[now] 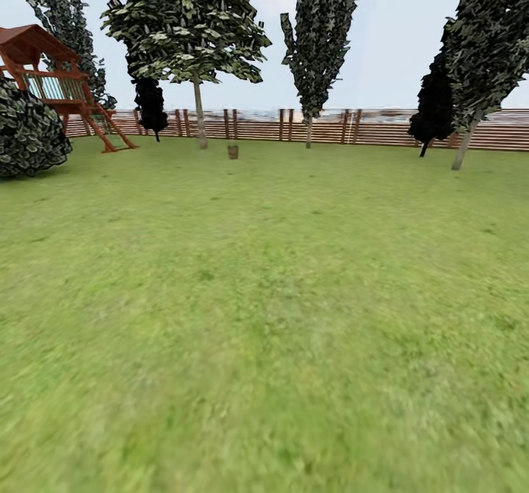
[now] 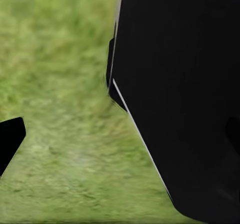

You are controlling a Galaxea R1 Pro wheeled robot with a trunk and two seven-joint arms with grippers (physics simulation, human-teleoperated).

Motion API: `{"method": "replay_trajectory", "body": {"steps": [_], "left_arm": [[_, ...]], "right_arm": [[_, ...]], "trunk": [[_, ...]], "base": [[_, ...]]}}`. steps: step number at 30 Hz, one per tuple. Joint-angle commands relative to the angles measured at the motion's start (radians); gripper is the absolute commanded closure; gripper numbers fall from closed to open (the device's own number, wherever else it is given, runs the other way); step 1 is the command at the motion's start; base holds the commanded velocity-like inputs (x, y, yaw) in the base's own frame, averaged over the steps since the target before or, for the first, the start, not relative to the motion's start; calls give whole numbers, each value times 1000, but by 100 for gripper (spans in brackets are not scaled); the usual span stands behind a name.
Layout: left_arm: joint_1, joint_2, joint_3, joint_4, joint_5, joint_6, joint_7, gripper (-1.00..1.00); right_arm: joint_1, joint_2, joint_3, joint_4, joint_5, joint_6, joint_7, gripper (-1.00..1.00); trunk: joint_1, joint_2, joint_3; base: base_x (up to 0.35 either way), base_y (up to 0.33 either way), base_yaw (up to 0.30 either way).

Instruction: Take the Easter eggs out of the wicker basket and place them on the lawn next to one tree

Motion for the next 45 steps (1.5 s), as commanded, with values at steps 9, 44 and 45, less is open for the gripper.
{"method": "replay_trajectory", "body": {"steps": [9,44,45], "left_arm": [[0,4,1,-5,143,0,31,-100],[10,10,0,-5,167,-94,-118,-100],[11,10,0,-5,167,-100,-119,-100]], "right_arm": [[0,0,7,-1,3,-1,-1,-100],[0,0,7,-1,3,-1,-1,-100],[0,0,7,-1,3,-1,-1,-100]], "trunk": [[0,0,-1],[0,0,-1],[0,0,-1]], "base": [[295,0,0],[340,4,0],[341,60,0]]}}
